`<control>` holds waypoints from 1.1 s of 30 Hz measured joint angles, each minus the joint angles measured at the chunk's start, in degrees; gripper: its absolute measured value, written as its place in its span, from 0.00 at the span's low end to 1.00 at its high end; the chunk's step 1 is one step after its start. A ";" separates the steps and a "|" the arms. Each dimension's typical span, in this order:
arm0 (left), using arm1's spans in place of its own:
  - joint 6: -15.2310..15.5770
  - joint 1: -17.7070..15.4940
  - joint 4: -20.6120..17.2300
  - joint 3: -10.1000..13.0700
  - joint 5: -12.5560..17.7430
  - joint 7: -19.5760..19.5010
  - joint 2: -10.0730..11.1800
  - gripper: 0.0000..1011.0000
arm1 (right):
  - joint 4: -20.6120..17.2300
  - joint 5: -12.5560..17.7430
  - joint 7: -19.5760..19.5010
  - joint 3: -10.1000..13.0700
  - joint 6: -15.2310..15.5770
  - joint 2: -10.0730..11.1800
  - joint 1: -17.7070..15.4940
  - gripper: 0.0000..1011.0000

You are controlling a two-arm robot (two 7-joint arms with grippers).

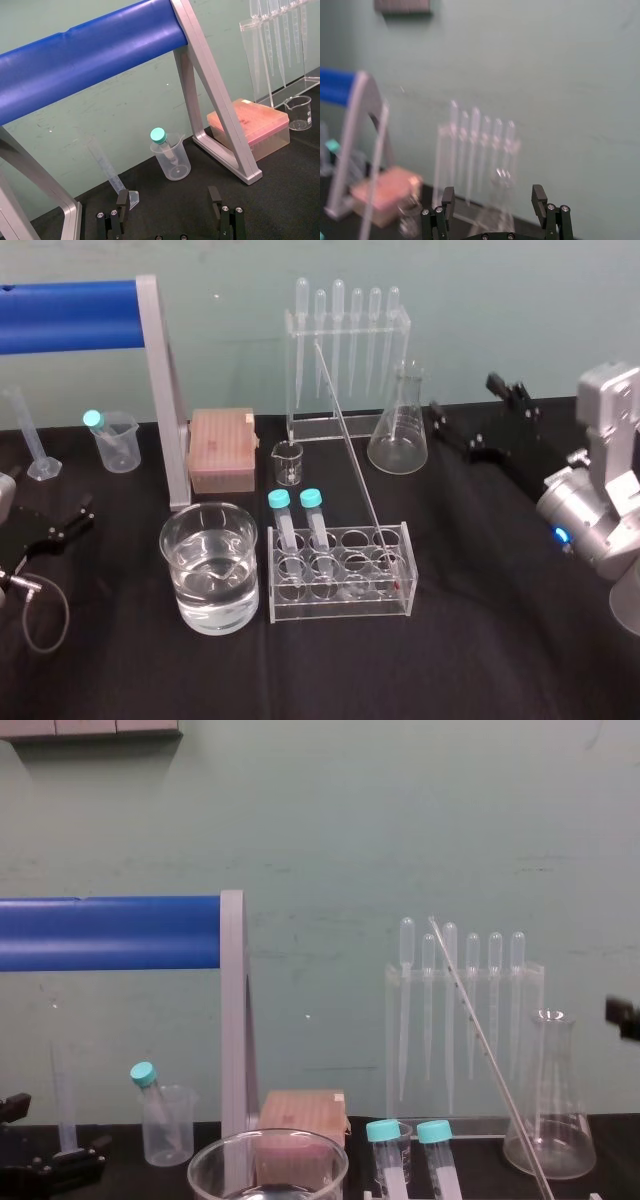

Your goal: Hold the thermometer with one hand and immerse one end into the beaker, then reinsert it into the test tube rack.

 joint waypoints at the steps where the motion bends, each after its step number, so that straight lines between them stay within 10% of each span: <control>1: 0.00 0.00 0.00 0.00 0.00 0.00 0.00 1.00 | -0.90 1.59 1.37 0.60 -0.38 -0.17 -0.09 0.99; 13: 0.00 0.00 0.00 0.00 0.00 0.00 0.00 1.00 | -5.66 9.16 9.18 2.22 -0.99 -3.58 0.69 0.99; 33: 0.00 0.00 0.00 0.00 0.00 0.00 0.00 1.00 | -4.38 6.50 9.53 -0.71 4.85 -9.71 3.58 0.99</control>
